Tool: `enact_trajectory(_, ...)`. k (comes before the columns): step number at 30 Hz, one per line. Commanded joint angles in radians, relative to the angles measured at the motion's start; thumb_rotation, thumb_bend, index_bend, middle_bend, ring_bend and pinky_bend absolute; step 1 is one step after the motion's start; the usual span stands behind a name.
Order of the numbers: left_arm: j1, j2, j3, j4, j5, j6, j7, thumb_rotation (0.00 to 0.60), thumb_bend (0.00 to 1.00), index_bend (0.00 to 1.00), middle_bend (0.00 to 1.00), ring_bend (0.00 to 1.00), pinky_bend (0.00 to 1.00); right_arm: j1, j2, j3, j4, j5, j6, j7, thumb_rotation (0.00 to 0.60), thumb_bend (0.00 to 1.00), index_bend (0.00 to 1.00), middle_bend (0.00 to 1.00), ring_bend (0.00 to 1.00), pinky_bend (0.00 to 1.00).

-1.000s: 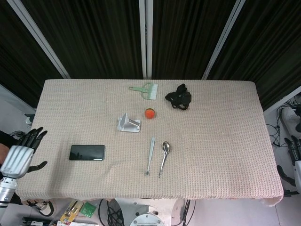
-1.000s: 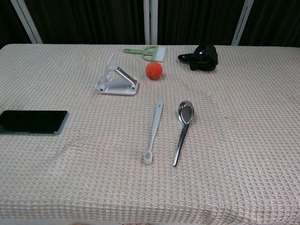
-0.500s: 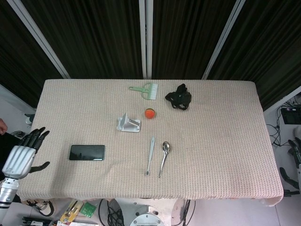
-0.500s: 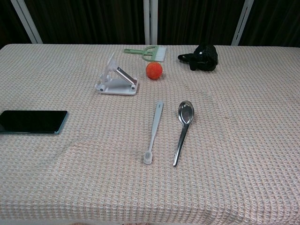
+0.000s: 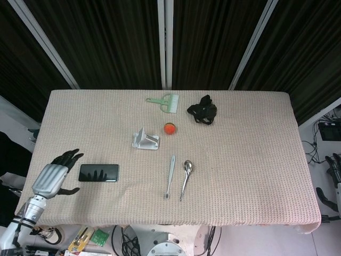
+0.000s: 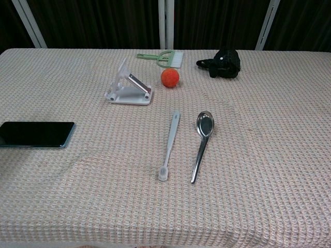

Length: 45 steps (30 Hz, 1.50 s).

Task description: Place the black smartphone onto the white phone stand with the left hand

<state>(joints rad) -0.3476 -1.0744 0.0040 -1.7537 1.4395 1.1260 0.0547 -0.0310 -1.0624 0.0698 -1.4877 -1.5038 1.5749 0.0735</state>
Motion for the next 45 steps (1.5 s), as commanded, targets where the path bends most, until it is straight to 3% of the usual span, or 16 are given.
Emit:
enact_trajectory(1,-0.086,-0.039,-0.039,-0.064,-0.140,-0.130,0.111,0.514,0.12,0.10,0.03,0.03,0.19,-0.005,0.001,0.000,0.002,0.003,0.006,0.008,0.600,0.21,0.00,0.00,0.00,0.00)
enact_trajectory(14,-0.199,-0.230,-0.076,-0.001,-0.418,-0.174,0.378,0.505,0.13,0.14,0.03,0.03,0.19,-0.022,0.008,0.001,0.028,0.020,0.017,0.034,0.600,0.21,0.00,0.00,0.00,0.00)
enact_trajectory(26,-0.244,-0.285,-0.049,0.040,-0.601,-0.143,0.537,0.506,0.14,0.19,0.03,0.03,0.19,-0.014,-0.001,0.003,0.027,0.023,0.003,0.016,0.600,0.22,0.00,0.00,0.00,0.00)
enact_trajectory(45,-0.268,-0.328,-0.037,0.091,-0.629,-0.133,0.515,0.512,0.16,0.31,0.03,0.03,0.19,-0.011,-0.002,0.007,0.018,0.036,-0.009,0.002,0.600,0.22,0.00,0.00,0.00,0.00)
